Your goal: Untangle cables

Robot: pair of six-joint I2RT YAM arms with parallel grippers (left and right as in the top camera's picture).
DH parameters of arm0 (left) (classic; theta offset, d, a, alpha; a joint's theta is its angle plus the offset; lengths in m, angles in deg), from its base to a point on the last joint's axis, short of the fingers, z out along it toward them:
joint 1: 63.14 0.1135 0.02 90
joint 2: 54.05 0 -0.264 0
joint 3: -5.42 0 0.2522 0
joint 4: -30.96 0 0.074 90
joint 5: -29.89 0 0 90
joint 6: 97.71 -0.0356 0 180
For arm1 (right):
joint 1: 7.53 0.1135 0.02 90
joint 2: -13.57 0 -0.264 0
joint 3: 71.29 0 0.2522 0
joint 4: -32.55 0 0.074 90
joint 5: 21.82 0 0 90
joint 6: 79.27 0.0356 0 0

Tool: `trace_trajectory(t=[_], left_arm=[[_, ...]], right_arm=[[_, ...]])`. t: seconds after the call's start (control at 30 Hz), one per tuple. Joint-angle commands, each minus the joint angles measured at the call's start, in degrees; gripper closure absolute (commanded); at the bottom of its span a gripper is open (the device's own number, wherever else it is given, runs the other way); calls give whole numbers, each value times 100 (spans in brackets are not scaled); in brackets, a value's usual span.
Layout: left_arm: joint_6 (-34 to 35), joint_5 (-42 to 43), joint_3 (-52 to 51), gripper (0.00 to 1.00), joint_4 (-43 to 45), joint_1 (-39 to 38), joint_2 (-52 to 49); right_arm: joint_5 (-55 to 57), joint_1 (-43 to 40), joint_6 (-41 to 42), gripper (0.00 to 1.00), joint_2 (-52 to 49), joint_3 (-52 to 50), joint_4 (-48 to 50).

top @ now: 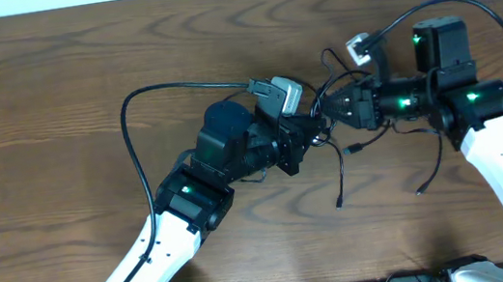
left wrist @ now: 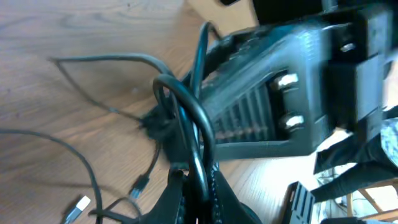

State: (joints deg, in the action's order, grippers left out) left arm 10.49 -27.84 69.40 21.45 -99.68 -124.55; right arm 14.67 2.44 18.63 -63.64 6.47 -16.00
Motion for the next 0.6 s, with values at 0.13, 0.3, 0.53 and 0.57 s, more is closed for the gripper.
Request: trace_trajectory(t=[0.13, 0.3, 0.53, 0.57], left_arm=[[4, 807, 31, 92, 219, -2, 15], [-348, 800, 31, 92, -345, 0, 15], [-817, 758, 31, 93, -925, 142, 33], [-852, 756, 31, 92, -984, 219, 37]], right_arm=[[3161, 385, 673, 99, -63, -20, -22], [5241, 302, 1119, 99, -20, -20, -264], [6369, 225, 1119, 99, -15, -20, -321], [6367, 186, 1126, 99, -15, -20, -337]])
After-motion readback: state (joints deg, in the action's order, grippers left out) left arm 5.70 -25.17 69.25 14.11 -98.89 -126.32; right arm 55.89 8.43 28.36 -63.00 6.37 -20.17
